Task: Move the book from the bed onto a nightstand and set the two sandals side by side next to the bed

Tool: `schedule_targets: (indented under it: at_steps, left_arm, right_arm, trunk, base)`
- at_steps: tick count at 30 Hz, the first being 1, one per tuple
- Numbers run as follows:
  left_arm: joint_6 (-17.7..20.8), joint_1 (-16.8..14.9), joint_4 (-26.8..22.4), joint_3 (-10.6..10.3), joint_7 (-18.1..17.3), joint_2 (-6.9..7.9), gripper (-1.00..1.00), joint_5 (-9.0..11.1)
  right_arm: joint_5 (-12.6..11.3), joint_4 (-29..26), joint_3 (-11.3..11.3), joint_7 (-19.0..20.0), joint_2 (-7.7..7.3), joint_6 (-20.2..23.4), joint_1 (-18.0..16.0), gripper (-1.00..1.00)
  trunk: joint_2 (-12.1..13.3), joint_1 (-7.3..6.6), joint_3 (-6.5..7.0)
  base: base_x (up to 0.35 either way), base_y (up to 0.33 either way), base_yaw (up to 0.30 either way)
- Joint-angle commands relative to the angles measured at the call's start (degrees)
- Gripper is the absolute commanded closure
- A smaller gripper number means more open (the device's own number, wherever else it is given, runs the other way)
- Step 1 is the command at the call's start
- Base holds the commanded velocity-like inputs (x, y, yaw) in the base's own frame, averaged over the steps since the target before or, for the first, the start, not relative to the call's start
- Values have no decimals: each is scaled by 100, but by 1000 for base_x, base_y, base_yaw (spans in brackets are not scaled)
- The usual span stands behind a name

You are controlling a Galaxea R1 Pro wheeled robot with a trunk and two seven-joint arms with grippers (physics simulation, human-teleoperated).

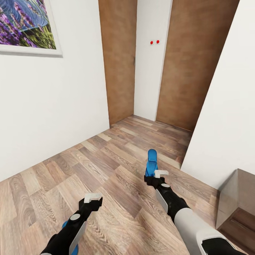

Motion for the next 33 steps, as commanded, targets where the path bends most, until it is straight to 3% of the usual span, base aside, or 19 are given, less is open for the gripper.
schedule_targets:
  at_steps: [1, 18, 33]
  left_arm:
    - [26, -1, -11, -24, 38, 5, -100, 61]
    - [18, -1, 20, 34, 37, -4, -100, 103]
    - [43, -1, 51, 24, 38, -15, -100, 97]
  right_arm:
    - [-60, -12, 48, -42, -5, 32, -1, 100]
    - [-60, -12, 48, -45, -5, 34, -1, 100]
    - [-59, -12, 48, -51, -5, 39, -1, 100]
  trunk:
    - [-2, 1, -5]
    - [-2, 1, -5]
    - [-2, 1, -5]
  base:
    - [261, -235, 0]
    - [263, -237, 3]
    - [294, -169, 168]
